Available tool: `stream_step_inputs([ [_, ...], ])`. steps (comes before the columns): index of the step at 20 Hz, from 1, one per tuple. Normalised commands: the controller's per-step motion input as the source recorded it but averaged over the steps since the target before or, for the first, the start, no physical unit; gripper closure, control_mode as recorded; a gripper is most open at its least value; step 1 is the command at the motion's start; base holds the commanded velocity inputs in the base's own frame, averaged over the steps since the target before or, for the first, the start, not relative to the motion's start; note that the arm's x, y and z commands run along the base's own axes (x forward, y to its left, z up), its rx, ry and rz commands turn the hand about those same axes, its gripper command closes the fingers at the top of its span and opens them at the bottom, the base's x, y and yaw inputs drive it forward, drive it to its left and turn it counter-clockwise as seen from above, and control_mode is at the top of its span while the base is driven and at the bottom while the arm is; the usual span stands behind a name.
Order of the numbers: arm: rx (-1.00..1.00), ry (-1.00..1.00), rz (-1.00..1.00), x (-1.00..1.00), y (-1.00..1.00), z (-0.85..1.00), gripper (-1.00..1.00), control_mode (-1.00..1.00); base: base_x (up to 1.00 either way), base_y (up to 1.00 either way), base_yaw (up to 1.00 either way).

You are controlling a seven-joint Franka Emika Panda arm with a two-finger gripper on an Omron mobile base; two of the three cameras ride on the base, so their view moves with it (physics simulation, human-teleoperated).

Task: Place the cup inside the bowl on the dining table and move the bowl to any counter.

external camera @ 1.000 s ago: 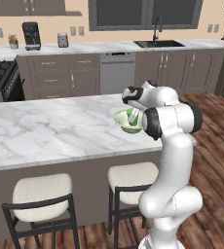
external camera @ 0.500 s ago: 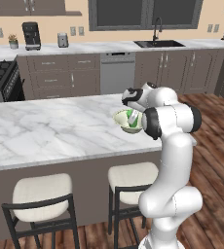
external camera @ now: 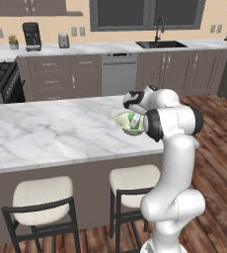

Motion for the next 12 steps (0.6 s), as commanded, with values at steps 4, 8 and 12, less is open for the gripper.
stream_step_inputs([
  [4, 0.0, 0.0, 0.0, 0.0, 0.0, -0.04, 1.0, -1.0, 0.0, 0.0, 0.0],
  [8, 0.0, 0.0, 0.0, 0.0, 0.0, 0.0, 1.0, -1.0, 0.0, 0.0, 0.0],
  [12, 0.0, 0.0, 0.0, 0.0, 0.0, 0.0, -1.0, -1.0, 0.0, 0.0, 0.0],
])
